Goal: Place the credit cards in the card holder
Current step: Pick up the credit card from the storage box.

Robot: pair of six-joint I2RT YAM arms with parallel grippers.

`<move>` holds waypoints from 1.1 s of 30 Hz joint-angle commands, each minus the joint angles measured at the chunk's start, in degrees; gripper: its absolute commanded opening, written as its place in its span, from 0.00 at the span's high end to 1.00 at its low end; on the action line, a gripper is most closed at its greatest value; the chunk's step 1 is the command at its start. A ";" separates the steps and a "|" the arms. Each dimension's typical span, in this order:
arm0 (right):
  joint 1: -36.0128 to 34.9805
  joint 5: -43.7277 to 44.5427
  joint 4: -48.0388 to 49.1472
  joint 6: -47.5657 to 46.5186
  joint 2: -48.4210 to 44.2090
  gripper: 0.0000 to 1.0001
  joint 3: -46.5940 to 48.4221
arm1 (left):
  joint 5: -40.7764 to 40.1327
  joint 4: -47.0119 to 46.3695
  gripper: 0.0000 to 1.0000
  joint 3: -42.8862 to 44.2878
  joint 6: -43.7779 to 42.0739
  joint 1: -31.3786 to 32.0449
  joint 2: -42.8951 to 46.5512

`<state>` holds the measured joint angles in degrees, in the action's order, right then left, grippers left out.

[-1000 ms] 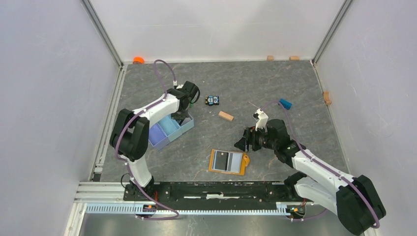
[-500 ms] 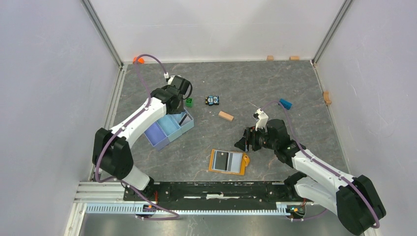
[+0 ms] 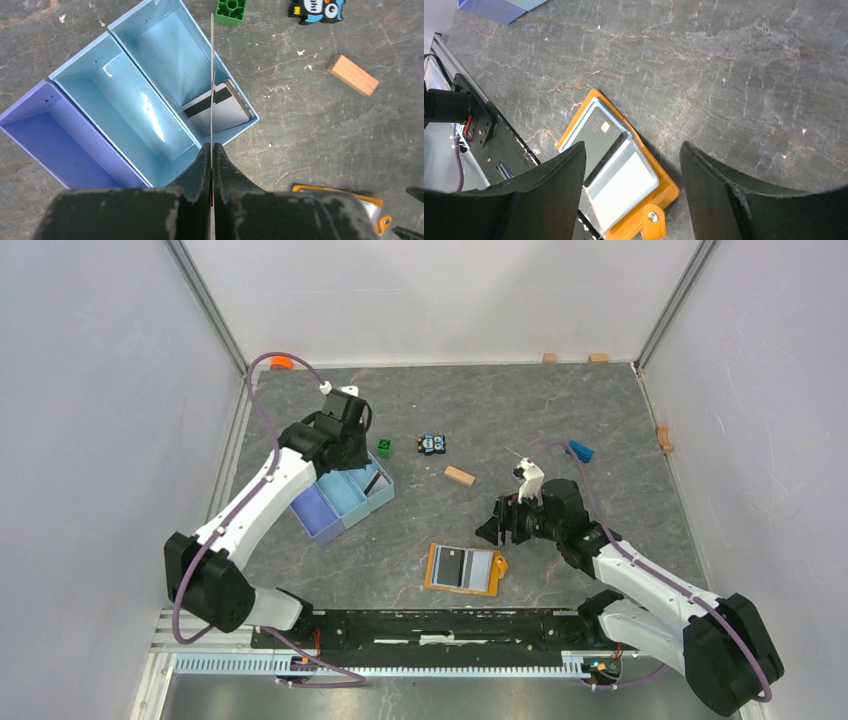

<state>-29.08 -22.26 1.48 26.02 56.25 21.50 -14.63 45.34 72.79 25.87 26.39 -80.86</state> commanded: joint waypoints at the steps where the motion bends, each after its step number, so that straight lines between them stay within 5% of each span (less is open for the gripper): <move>1: 0.25 -2.61 3.02 -2.05 1.60 0.26 4.66 | 8.54 -0.16 0.98 -1.41 -6.16 -1.99 4.43; 11: 0.26 -24.44 14.27 -4.66 8.02 0.22 15.54 | 38.12 -6.11 0.98 -10.15 -14.98 -3.33 16.44; 19: 0.19 -31.69 19.72 -2.46 16.09 0.21 23.45 | 56.72 -8.18 0.98 -14.25 -16.51 -3.35 18.32; 33: 0.30 -36.68 12.52 -7.16 23.55 0.31 29.51 | 65.71 -9.33 0.98 -16.13 -17.67 -3.28 19.79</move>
<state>-28.86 -54.57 13.91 19.42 79.24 48.53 47.05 38.46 56.77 11.07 23.31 -62.35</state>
